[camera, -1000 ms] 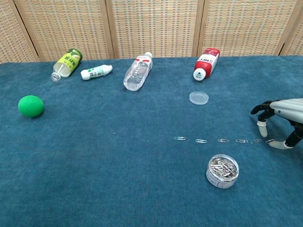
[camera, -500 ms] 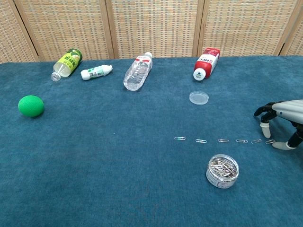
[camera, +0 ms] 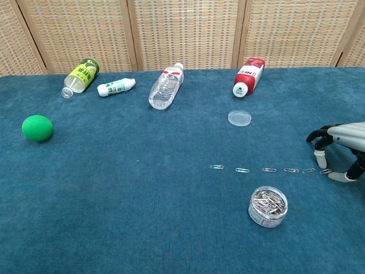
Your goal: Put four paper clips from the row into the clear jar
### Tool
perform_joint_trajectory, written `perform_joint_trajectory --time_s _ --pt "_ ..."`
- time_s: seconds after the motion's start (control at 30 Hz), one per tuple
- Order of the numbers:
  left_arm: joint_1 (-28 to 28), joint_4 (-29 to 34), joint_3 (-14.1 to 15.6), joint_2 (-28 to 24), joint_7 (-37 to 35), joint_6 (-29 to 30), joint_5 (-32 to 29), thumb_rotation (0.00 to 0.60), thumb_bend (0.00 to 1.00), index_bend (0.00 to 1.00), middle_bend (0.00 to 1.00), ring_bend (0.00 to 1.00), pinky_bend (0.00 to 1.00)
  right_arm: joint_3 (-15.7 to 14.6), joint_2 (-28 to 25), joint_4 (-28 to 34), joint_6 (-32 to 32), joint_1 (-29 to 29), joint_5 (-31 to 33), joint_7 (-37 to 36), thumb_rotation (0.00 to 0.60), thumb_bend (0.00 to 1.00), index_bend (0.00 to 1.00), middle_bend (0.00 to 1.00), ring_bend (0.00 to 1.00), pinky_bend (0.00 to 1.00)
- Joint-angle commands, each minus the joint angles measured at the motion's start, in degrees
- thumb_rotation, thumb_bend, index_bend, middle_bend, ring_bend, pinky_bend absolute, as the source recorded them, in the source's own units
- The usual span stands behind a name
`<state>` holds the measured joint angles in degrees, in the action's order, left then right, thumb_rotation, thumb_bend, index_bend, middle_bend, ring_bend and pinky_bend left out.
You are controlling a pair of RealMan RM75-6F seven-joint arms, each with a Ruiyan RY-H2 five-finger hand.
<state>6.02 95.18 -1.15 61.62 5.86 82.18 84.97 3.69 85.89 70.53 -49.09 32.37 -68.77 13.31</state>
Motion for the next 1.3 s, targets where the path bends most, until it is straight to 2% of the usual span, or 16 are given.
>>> perform_joint_trajectory --time_s 0.03,0.3,0.67,1.03,1.2,1.3 --pt "-0.02 0.0 0.0 0.02 -0.01 0.03 -0.01 0.6 0.0 0.0 0.0 0.0 0.0 0.04 0.23 -0.16 0.02 0.12 -0.15 0.03 0.6 0.35 0.53 0.11 0.0 0.01" --pt "0.1 -0.03 -0.07 -0.02 -0.11 -0.24 -0.26 0.6 0.0 0.0 0.0 0.0 0.0 0.35 1.64 -1.47 -0.15 0.54 -0.19 0.94 0.6 0.41 0.59 0.12 0.0 0.03" --pt "0.14 -0.14 -0.07 -0.02 -0.2 -0.31 -0.36 0.6 0.0 0.0 0.0 0.0 0.0 0.68 2.01 -1.28 -0.21 0.84 0.22 2.1 0.6 0.52 0.61 0.13 0.0 0.03" --pt "0.11 -0.06 0.0 -0.01 -0.12 -0.21 -0.2 0.6 0.0 0.0 0.0 0.0 0.0 0.86 1.11 -0.01 -1.17 0.59 0.0 2.35 0.6 0.58 0.63 0.14 0.0 0.04" --pt "0.01 -0.03 0.04 0.0 -0.13 0.07 -0.02 0.6 0.0 0.0 0.0 0.0 0.0 0.86 1.09 -0.35 -1.03 0.62 0.2 2.56 0.6 0.77 0.63 0.14 0.0 0.04" --pt "0.0 -0.06 0.05 0.0 -0.16 0.04 -0.04 0.6 0.0 0.0 0.0 0.0 0.0 0.7 1.21 -0.61 -1.09 0.63 0.04 2.84 0.6 0.83 0.63 0.14 0.0 0.05"
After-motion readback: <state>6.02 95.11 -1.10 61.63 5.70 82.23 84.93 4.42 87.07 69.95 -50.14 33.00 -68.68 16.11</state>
